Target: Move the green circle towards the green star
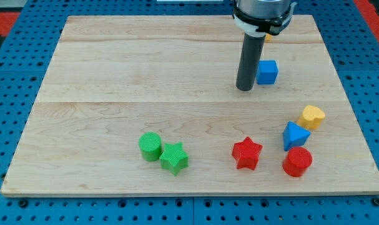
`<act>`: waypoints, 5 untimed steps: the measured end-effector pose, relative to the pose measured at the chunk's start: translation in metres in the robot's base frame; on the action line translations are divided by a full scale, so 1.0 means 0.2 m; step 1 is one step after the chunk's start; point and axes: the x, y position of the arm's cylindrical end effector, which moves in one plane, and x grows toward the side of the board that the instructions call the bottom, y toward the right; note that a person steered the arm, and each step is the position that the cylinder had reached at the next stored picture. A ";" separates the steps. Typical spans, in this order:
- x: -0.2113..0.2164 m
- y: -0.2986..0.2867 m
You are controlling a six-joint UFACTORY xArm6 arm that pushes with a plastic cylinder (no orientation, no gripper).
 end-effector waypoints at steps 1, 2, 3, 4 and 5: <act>-0.01 0.28; -0.01 0.34; -0.04 0.37; -0.06 0.53; -0.06 0.83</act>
